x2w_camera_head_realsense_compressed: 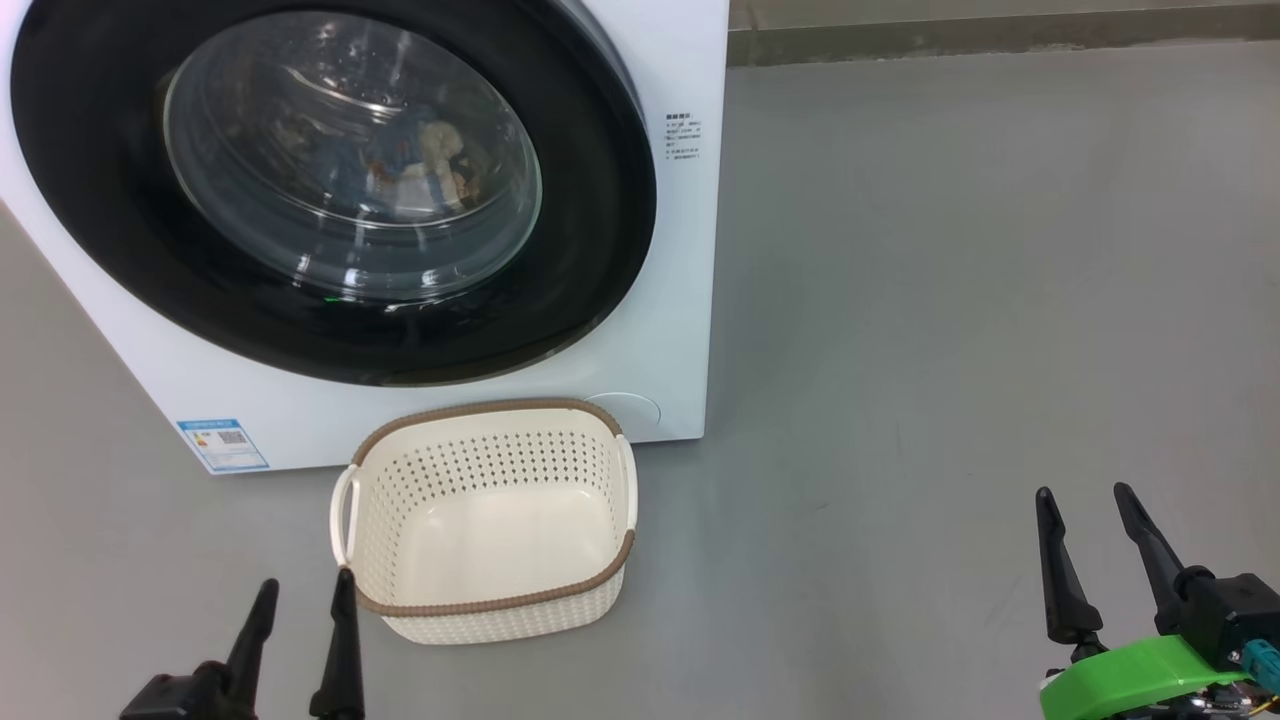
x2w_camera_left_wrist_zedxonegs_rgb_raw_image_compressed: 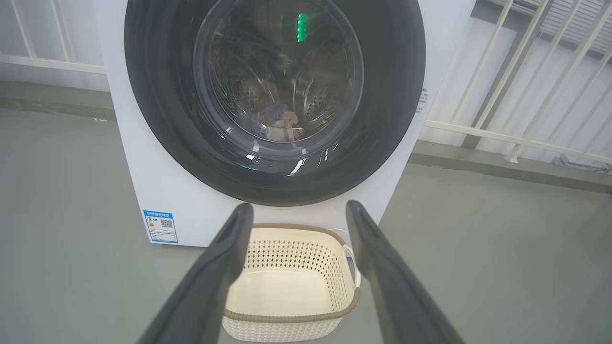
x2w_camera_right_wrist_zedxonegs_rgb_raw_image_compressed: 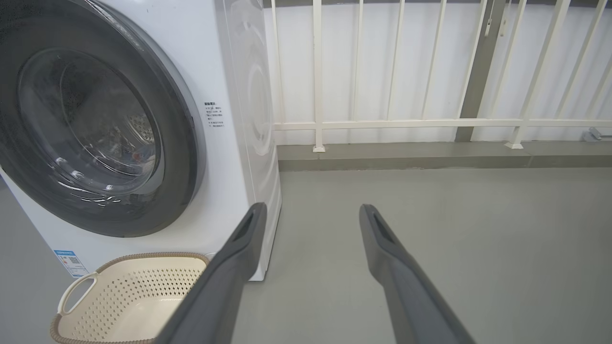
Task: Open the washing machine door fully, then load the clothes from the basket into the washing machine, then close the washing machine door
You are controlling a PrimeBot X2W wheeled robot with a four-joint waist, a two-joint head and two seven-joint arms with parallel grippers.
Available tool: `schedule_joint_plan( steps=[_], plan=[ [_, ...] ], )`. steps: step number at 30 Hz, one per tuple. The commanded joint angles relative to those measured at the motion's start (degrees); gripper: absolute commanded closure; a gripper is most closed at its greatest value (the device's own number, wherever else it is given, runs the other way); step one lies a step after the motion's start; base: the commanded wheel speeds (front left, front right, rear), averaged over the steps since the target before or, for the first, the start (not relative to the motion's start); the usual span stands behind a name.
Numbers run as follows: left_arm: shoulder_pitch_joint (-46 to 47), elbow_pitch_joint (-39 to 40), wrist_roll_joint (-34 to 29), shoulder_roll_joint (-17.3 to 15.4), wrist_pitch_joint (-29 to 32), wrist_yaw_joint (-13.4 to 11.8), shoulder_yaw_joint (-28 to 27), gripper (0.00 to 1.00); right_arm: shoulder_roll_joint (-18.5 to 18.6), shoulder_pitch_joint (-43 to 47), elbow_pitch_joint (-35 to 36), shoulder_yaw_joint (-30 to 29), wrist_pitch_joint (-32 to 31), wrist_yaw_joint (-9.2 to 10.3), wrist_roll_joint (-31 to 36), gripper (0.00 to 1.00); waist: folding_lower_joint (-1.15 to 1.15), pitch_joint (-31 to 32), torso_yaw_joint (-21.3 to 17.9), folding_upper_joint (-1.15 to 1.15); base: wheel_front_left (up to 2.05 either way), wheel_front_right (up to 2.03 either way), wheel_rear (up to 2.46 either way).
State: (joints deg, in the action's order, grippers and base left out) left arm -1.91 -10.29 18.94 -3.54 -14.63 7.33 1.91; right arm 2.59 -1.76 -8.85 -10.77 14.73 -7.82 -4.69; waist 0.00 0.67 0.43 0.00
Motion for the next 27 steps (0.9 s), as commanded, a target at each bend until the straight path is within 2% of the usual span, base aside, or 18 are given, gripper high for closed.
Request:
schedule_joint_plan(
  steps=[1,20,27],
  plan=[
    [1.00,1.16,-0.70,-0.98,-0.37,0.15,-1.26,0.00,0.30,-1.01,1.57,1.50,0.27,0.33,-0.10,0.00,0.00,0.01,-0.06,0.00,0.00,0.00,0.00],
    [0.84,0.98,-0.40,-0.91,-0.37,0.15,-1.42,0.00,0.29,-1.04,1.12,2.05,0.27,0.33,0.64,0.00,0.00,0.08,-0.11,0.00,0.00,0.00,0.00],
    [0.85,1.61,1.75,-0.62,-0.37,0.15,-1.63,0.00,0.29,-1.09,0.89,2.14,0.27,0.33,0.92,0.00,0.00,0.21,-0.06,0.00,0.00,0.00,0.00]
  ],
)
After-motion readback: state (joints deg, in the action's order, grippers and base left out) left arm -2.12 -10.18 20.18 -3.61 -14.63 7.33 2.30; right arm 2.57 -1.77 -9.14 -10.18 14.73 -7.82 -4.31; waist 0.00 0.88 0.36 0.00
